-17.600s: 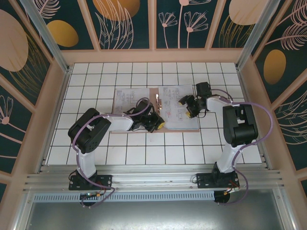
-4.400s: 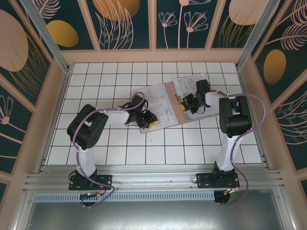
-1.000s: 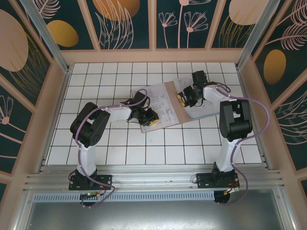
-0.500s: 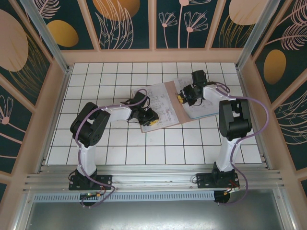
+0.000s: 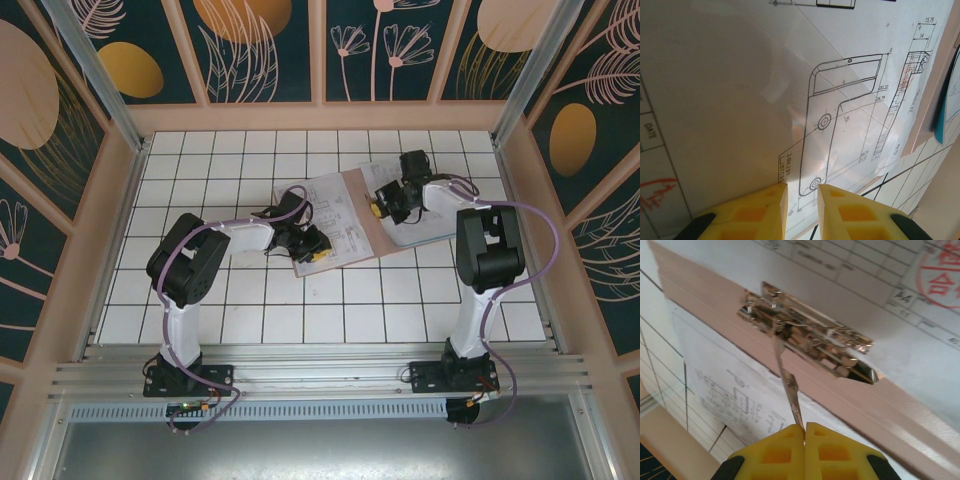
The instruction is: Put the files into the folder
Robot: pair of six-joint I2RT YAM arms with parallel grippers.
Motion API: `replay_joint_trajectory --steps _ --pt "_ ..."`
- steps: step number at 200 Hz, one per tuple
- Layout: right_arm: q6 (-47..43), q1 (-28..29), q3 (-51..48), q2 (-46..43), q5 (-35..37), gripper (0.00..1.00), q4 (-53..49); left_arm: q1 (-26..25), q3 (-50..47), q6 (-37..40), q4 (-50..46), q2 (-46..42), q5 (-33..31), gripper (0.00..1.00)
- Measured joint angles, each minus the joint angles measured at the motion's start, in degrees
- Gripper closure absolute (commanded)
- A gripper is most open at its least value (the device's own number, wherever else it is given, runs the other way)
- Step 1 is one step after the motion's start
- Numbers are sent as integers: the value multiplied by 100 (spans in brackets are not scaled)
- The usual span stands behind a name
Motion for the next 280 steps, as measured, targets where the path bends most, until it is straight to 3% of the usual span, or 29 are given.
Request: replay_joint_trajectory --steps 47,92,280 --pt "-219 -212 -1001 -188 -195 99 1027 0 -39 0 50 0 2 76" --pt "-262 -249 -1169 -225 -286 98 1294 0 -109 0 162 -7 15 76" --pt "-815 -42 -17 415 588 92 -72 0 -245 0 481 -17 24 76"
